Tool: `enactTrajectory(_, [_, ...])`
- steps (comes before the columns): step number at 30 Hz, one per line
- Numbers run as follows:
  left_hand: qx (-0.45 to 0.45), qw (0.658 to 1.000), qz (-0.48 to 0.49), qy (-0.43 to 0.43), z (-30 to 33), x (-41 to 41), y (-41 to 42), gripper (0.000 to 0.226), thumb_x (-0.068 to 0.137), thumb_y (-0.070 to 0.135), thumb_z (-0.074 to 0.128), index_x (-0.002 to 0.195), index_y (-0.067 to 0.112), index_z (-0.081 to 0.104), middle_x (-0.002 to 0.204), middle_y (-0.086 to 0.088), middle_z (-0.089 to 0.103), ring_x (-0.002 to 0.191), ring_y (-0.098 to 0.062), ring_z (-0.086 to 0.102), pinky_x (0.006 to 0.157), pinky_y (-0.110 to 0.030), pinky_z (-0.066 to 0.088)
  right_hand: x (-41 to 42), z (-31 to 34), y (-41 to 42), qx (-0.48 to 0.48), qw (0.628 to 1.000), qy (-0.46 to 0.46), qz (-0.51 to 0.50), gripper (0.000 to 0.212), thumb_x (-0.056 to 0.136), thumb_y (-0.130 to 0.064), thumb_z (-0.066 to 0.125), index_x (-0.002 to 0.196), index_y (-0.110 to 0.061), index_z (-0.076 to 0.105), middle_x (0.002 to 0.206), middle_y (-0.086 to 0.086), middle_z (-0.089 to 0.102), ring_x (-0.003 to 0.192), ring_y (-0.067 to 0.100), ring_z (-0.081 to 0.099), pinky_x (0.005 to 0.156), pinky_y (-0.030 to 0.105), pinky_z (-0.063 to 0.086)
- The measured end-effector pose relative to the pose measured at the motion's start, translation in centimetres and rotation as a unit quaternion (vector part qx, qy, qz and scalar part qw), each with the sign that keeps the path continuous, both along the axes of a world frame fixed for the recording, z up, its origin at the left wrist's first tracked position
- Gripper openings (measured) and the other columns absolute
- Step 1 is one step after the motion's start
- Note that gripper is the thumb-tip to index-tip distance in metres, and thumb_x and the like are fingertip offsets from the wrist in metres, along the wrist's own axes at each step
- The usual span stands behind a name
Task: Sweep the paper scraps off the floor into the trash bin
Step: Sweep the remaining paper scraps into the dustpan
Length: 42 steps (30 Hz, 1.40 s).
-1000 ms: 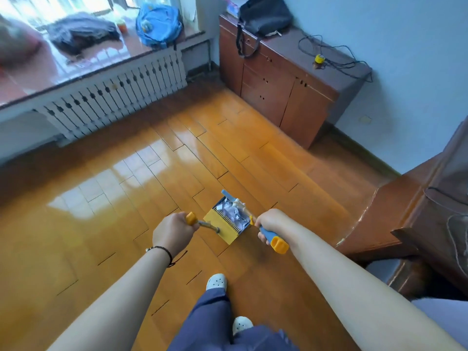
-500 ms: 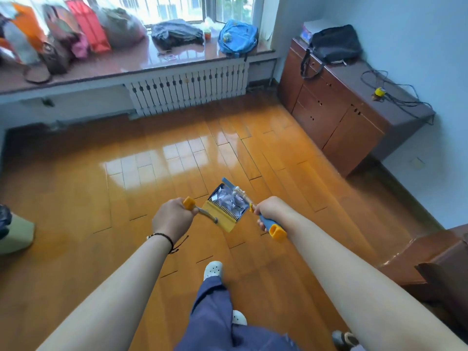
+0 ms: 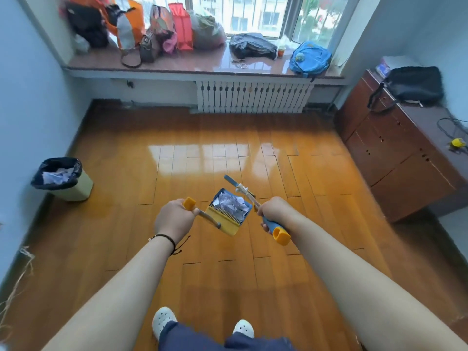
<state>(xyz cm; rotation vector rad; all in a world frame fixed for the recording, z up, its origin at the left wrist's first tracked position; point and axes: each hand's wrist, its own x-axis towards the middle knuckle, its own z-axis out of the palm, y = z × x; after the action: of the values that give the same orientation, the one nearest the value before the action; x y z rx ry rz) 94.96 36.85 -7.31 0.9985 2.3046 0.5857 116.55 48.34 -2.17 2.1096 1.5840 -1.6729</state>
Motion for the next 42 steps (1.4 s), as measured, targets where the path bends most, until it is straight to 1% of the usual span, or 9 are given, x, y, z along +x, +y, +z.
enactTrajectory(4, [0.009, 0.999, 0.047, 0.0, 0.6, -5.8, -1.9, 0.023, 0.095, 0.037, 0.067, 0.075, 0.027, 0.062, 0.063, 0.003, 0.06, 0.058, -0.015, 0.054, 0.05, -0.025, 0.038, -7.4, 0.6, -1.0, -0.005, 0.999, -0.01, 0.048, 0.017, 0.097, -0.006, 0.045, 0.111, -0.004, 0.055, 0.084, 0.016, 0.058, 0.052, 0.02, 0.052, 0.041, 0.024, 0.045])
enactTrajectory(9, [0.011, 0.996, 0.085, 0.0, 1.2, -12.9, -4.5, 0.018, 0.094, 0.038, 0.067, 0.081, 0.026, 0.068, 0.061, 0.006, 0.06, 0.058, -0.014, 0.055, 0.049, -0.024, 0.034, -15.8, 1.5, -2.4, -0.015, 0.997, 0.0, 0.07, 0.004, 0.095, -0.006, 0.048, 0.094, -0.004, 0.051, 0.077, 0.016, 0.055, 0.049, 0.02, 0.051, 0.039, 0.022, 0.044])
enactTrajectory(13, [0.022, 0.995, 0.102, 0.01, 1.7, -19.0, -6.7, 0.02, 0.095, 0.04, 0.066, 0.078, 0.029, 0.063, 0.06, 0.009, 0.057, 0.057, -0.013, 0.053, 0.048, -0.023, 0.031, -22.7, 2.4, -3.3, -0.015, 0.996, 0.022, 0.081, 0.01, 0.094, -0.002, 0.048, 0.085, -0.003, 0.05, 0.071, 0.017, 0.051, 0.047, 0.021, 0.046, 0.034, 0.017, 0.04])
enactTrajectory(18, [-0.006, 0.997, 0.048, 0.064, 2.4, -25.7, -9.3, 0.017, 0.096, 0.044, 0.062, 0.087, 0.03, 0.067, 0.069, 0.01, 0.064, 0.066, -0.012, 0.062, 0.054, -0.026, 0.05, -30.0, 2.4, -4.0, -0.017, 0.995, 0.025, 0.092, 0.01, 0.096, -0.003, 0.048, 0.086, 0.0, 0.051, 0.067, 0.017, 0.05, 0.045, 0.021, 0.045, 0.032, 0.017, 0.039])
enactTrajectory(22, [-0.004, 0.996, 0.041, 0.074, 2.1, -29.5, -10.3, 0.019, 0.097, 0.042, 0.061, 0.086, 0.028, 0.067, 0.071, 0.009, 0.065, 0.066, -0.012, 0.061, 0.054, -0.025, 0.046, -33.5, 1.1, -4.2, -0.014, 0.995, 0.027, 0.097, 0.013, 0.095, -0.004, 0.05, 0.083, -0.001, 0.051, 0.066, 0.016, 0.052, 0.045, 0.021, 0.047, 0.034, 0.019, 0.04])
enactTrajectory(26, [0.001, 0.996, 0.046, 0.076, 1.4, -30.9, -10.6, 0.018, 0.097, 0.042, 0.063, 0.086, 0.028, 0.067, 0.075, 0.009, 0.066, 0.074, -0.017, 0.063, 0.059, -0.026, 0.047, -34.8, -0.4, -4.0, -0.022, 0.996, 0.02, 0.083, 0.007, 0.095, -0.003, 0.049, 0.09, 0.0, 0.052, 0.071, 0.017, 0.053, 0.047, 0.022, 0.047, 0.035, 0.02, 0.041])
enactTrajectory(32, [0.005, 0.998, 0.027, 0.06, -0.1, -31.0, -9.3, 0.013, 0.096, 0.043, 0.063, 0.093, 0.032, 0.07, 0.073, 0.01, 0.066, 0.073, -0.015, 0.062, 0.057, -0.026, 0.046, -33.3, -3.3, -3.2, -0.027, 0.999, 0.025, 0.028, 0.005, 0.094, -0.002, 0.049, 0.096, 0.001, 0.052, 0.086, 0.02, 0.055, 0.05, 0.022, 0.05, 0.037, 0.022, 0.044])
enactTrajectory(36, [-0.015, 0.998, -0.006, 0.056, -1.4, -29.8, -7.4, 0.013, 0.096, 0.045, 0.063, 0.095, 0.034, 0.07, 0.077, 0.01, 0.068, 0.075, -0.016, 0.064, 0.061, -0.03, 0.054, -30.4, -5.1, -2.1, -0.027, 0.999, 0.019, -0.013, 0.015, 0.094, -0.002, 0.049, 0.107, 0.0, 0.055, 0.076, 0.017, 0.056, 0.052, 0.023, 0.053, 0.041, 0.025, 0.046])
enactTrajectory(42, [-0.069, 0.995, -0.051, 0.048, -4.1, -27.0, -3.2, 0.017, 0.096, 0.043, 0.062, 0.09, 0.03, 0.07, 0.076, 0.009, 0.067, 0.075, -0.018, 0.065, 0.063, -0.033, 0.057, -25.4, -7.6, 1.8, -0.045, 0.996, -0.003, -0.083, 0.015, 0.095, -0.004, 0.048, 0.108, -0.001, 0.056, 0.078, 0.017, 0.057, 0.05, 0.022, 0.051, 0.037, 0.022, 0.044])
